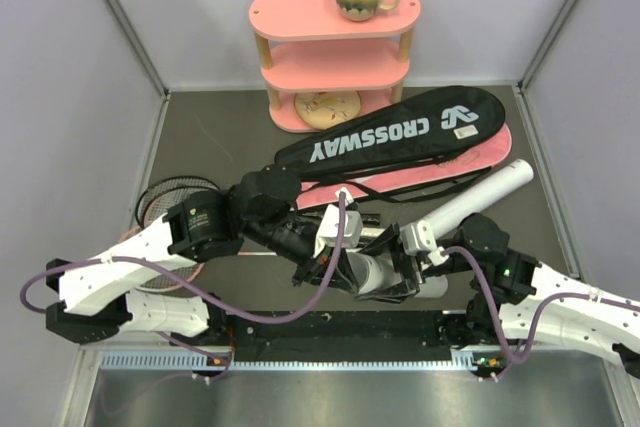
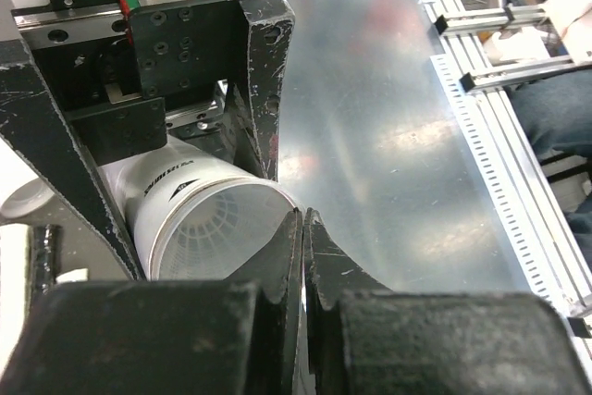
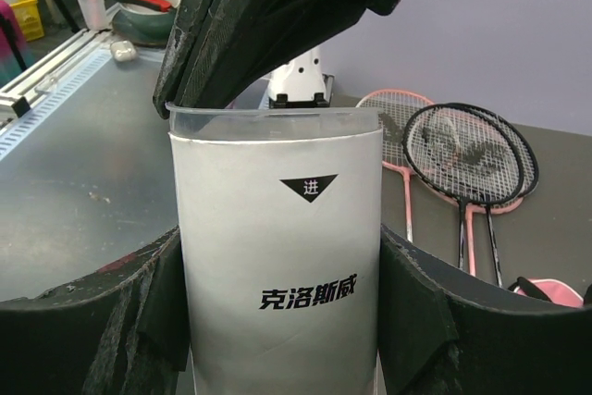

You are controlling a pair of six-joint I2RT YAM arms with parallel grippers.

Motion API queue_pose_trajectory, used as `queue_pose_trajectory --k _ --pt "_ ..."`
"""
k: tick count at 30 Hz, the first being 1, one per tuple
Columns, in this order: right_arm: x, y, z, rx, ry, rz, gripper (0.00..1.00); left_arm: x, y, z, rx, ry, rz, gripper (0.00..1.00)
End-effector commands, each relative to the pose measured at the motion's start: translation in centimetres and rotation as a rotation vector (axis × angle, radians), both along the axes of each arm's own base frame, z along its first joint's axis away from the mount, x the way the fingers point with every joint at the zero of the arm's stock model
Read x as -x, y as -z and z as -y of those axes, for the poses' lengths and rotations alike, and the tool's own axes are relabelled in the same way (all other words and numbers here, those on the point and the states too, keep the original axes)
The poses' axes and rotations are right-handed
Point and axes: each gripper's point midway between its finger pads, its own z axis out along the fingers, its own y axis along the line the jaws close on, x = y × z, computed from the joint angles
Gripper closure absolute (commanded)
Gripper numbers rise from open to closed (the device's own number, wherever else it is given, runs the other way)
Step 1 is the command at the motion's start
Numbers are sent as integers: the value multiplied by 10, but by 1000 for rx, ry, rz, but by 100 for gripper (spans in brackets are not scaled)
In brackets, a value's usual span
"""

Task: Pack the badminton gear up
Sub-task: Close the lid on the shuttle tube.

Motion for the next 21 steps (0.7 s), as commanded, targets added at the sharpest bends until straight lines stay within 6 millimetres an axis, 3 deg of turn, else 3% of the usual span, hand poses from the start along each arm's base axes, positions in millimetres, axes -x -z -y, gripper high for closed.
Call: queue_pose_trajectory --k 1,6,14,21 --pt "22 -89 17 -249 -87 120 100 -11 30 5 -78 18 -47 97" --pt "31 -101 19 -285 -135 140 100 -14 43 13 -104 43 -63 87" --pt "38 -121 22 -349 -179 155 100 -32 54 22 -95 8 -55 61" --pt "32 -125 15 -361 -150 135 100 -48 69 29 -123 -40 -45 56"
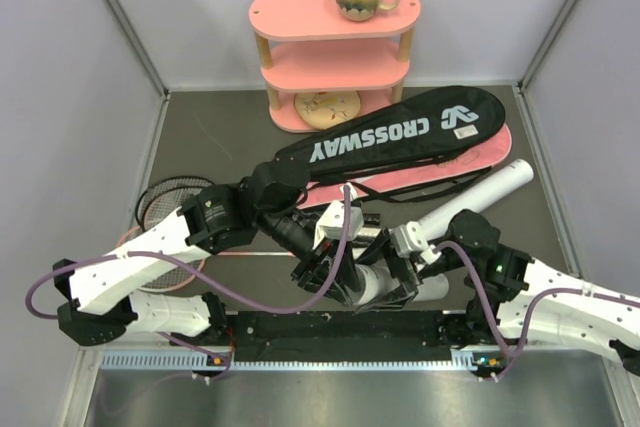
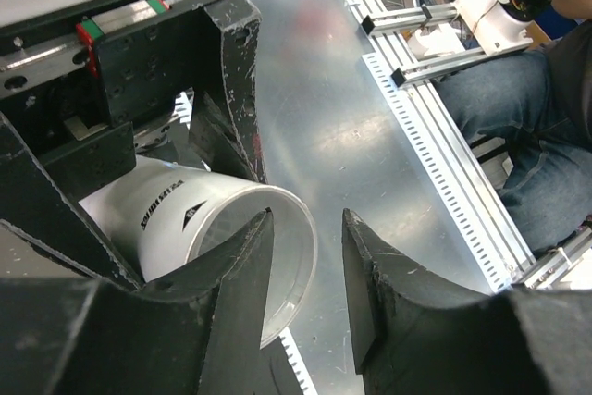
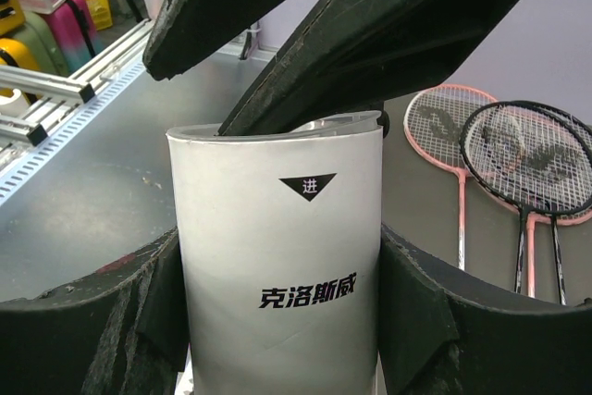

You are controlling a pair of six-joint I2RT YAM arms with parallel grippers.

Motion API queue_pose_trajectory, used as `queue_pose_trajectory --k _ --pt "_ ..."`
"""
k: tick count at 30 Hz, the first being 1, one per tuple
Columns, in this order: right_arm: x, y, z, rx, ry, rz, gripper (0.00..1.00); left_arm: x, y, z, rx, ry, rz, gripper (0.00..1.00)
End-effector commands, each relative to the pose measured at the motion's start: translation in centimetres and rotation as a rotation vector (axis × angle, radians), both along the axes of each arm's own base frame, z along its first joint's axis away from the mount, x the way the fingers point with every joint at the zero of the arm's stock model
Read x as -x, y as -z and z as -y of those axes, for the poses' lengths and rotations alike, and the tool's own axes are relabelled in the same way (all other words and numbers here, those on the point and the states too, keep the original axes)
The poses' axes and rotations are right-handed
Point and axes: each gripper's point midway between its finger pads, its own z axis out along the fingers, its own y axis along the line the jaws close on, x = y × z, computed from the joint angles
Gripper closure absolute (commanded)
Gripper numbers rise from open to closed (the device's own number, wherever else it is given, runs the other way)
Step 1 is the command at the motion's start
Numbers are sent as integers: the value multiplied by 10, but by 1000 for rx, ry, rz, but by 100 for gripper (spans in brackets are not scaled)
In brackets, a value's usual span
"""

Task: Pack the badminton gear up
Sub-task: Close the lid on the shuttle tube.

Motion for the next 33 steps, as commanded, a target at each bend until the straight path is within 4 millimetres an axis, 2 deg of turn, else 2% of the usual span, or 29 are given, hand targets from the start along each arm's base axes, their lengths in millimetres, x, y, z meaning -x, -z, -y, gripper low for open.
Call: queue_pose_trajectory --k 1,4,8,9,11,12,14,15,16,17,18,19,20,21,22,24,25,27,28,29,30,31,32,33 --pt "11 -131 18 -426 -6 150 100 -56 60 29 -131 -198 108 56" --pt "9 -142 23 -479 20 164 100 -53 66 32 -108 -187 89 56" --pt "13 -157 30 -545 18 175 100 -49 86 33 -108 -163 36 57" --pt "13 -162 31 -548 19 176 100 -52 85 34 -99 -173 42 57" --pt "4 -151 23 -478 59 163 100 -59 73 30 -66 -204 67 54" --pt "-1 -142 20 -445 82 152 100 -70 66 28 -54 -254 85 53" --pt "-18 -112 12 -342 166 148 100 -84 34 24 27 -360 139 50" --pt "-28 -90 8 -278 207 137 100 -93 20 22 58 -425 172 49" --pt "-45 -63 5 -179 293 121 100 -95 -4 14 122 -472 196 48" --pt "-52 -52 7 -149 341 112 100 -98 -27 8 175 -526 196 47" --pt "-64 -26 7 -91 402 90 100 -95 -54 -8 257 -584 204 43" --pt "-87 -10 13 -46 542 52 100 -110 -76 -18 328 -706 231 33" --pt "-98 5 19 -14 614 32 100 -117 -90 -30 379 -785 234 25" --pt "-108 12 25 4 688 -10 100 -112 -110 -52 458 -831 242 24" --pt "-133 16 39 13 852 -40 100 -121 -118 -63 489 -914 251 23" --pt "-165 22 68 44 1104 -130 100 -123 -124 -81 516 -983 250 22" --pt "-181 23 84 59 1210 -148 100 -135 -121 -89 495 -1063 251 20" --pt "-208 24 124 114 1467 -219 100 -153 -98 -96 385 -1175 243 19" --pt "-230 28 159 142 1628 -257 100 -167 -86 -101 329 -1261 245 19" --pt "-237 23 179 179 1695 -294 100 -174 -68 -105 253 -1306 246 18" --pt "-247 33 185 217 1718 -359 100 -183 -50 -100 185 -1336 228 17" --pt "-258 37 203 227 1777 -398 100 -189 -27 -97 111 -1353 219 17" --pt "-273 40 241 220 1900 -455 100 -201 -4 -94 31 -1387 205 16" --pt "-277 50 254 240 1917 -538 100 -205 15 -90 -26 -1407 147 14"
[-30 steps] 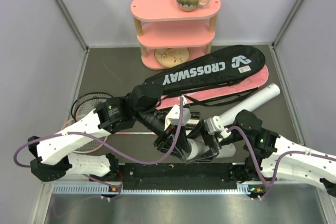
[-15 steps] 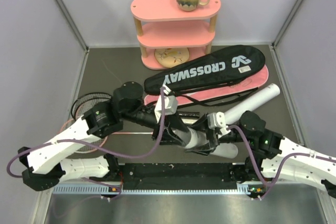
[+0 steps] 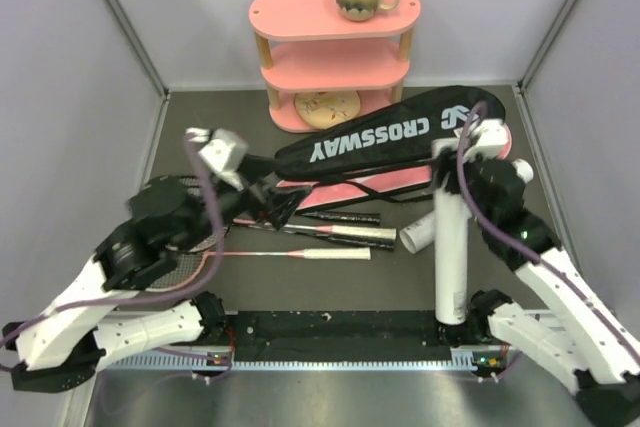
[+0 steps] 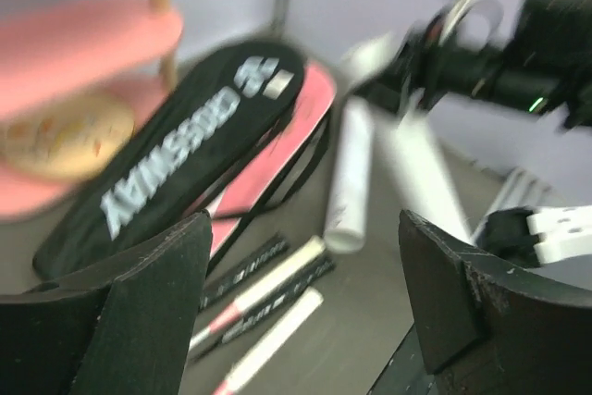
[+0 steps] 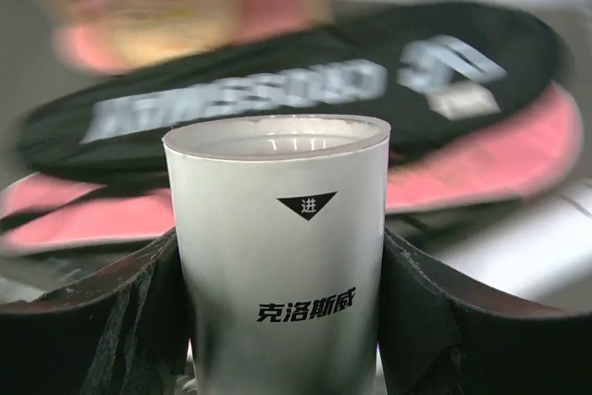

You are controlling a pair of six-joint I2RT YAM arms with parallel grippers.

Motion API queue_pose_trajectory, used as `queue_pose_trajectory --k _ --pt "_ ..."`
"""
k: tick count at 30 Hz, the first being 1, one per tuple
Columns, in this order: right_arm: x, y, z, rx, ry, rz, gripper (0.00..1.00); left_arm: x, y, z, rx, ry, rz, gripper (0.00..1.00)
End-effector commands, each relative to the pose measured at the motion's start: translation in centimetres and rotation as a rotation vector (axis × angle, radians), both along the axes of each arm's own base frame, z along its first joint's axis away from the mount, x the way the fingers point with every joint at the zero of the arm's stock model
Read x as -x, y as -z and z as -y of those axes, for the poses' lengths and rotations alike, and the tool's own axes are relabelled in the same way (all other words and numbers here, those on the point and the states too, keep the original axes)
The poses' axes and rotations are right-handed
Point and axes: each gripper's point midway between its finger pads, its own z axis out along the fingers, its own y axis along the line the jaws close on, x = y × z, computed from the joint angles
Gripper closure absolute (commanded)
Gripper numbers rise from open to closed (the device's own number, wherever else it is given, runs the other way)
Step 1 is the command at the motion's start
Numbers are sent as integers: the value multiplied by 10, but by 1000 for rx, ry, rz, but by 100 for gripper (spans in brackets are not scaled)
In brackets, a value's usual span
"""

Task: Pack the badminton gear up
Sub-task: Place the shuttle tube at the center of the board.

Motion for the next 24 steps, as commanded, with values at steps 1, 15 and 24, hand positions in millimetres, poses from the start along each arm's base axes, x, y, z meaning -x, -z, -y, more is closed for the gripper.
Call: queue_pose_trajectory --k 1,15,24 --pt "-29 46 104 -101 429 -282 100 -51 137 13 -261 -218 -349 12" --pt "-17 219 291 -381 1204 -624 100 -87 261 4 -118 -287 -780 2" --pt "-24 205 299 -275 1145 -689 17 -91 230 22 -26 3 -708 8"
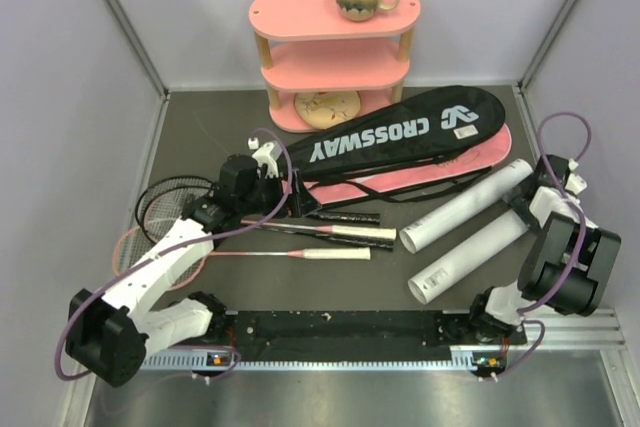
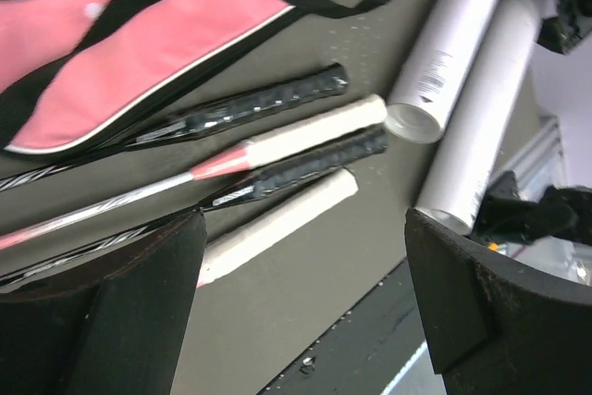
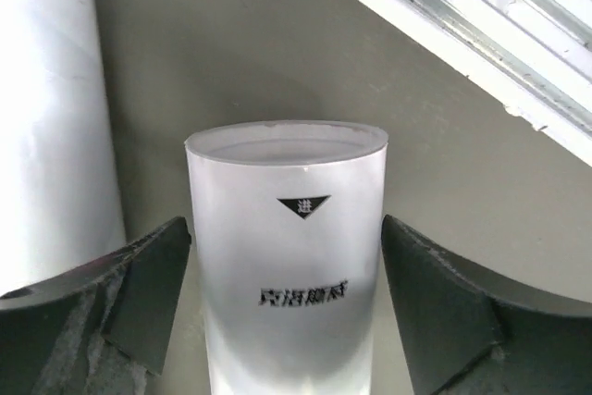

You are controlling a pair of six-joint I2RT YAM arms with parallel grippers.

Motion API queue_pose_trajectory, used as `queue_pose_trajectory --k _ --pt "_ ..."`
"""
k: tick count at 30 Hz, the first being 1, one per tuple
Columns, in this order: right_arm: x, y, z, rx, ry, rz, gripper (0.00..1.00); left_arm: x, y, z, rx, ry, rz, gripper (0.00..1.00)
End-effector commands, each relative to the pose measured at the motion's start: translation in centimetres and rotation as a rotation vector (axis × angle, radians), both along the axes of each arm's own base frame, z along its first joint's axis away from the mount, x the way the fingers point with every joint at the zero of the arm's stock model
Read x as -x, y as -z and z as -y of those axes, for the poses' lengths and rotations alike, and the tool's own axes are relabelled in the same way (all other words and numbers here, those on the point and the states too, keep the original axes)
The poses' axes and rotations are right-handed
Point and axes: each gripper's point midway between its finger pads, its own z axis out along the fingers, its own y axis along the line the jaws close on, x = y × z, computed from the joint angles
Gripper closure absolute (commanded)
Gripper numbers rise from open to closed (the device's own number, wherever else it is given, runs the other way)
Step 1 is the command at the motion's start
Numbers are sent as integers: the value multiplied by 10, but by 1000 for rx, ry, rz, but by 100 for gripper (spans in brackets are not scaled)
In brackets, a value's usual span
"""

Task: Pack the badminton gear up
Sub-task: Place the shuttle tube at the center of the board, then pick up the racket bag from the center of the board.

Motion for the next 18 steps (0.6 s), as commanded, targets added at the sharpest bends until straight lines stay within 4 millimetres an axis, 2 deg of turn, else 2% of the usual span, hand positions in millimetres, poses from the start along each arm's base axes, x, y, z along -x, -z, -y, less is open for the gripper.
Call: queue_pose_trajectory --k 1,3,4,5,6,7,8,9,10,11,12,13,14,15,16,17,18 --pt "-20 -58 15 104 -45 94 12 5 -41 19 133 132 149 9" --pt "-20 -83 13 180 -87 90 10 2 -46 17 119 125 183 9" --pt "-27 -103 7 237 -123 121 1 0 -47 16 113 123 195 10" --pt "-32 -113 -2 304 -171 106 1 -4 -46 15 100 108 205 10" --pt "-32 -116 -9 300 -197 99 1 -7 -50 16 99 106 217 11" --pt "-40 -129 -18 285 -213 149 1 -10 -48 17 84 122 228 14" --pt "-56 -130 -52 201 -315 221 1 -12 -50 20 83 141 247 15" --pt "-68 -135 -69 174 -368 284 1 -16 -61 26 106 168 286 16" --pt "-79 -141 -87 132 -416 352 1 -22 -54 33 84 200 292 18" --pt "-92 -145 -132 -3 -549 437 1 -31 -65 40 76 221 333 20" --pt "-98 -151 -152 -51 -596 481 1 -38 -66 47 45 232 347 22" --pt "-108 -155 -169 -93 -610 528 1 -48 -42 53 -40 269 322 25" --pt "-111 -156 -185 -132 -647 542 1 -62 -55 61 -72 268 375 25" --pt "-115 -156 -203 -167 -682 557 1 -71 -48 65 -142 246 393 26" --pt "-124 -161 -210 -181 -695 609 1 -83 -31 73 -202 271 405 28" --pt "-131 -148 -217 -234 -690 602 1 -92 -39 81 -210 276 442 32" --pt "-135 -144 -218 -255 -679 595 2 -95 -38 91 -217 300 467 35"
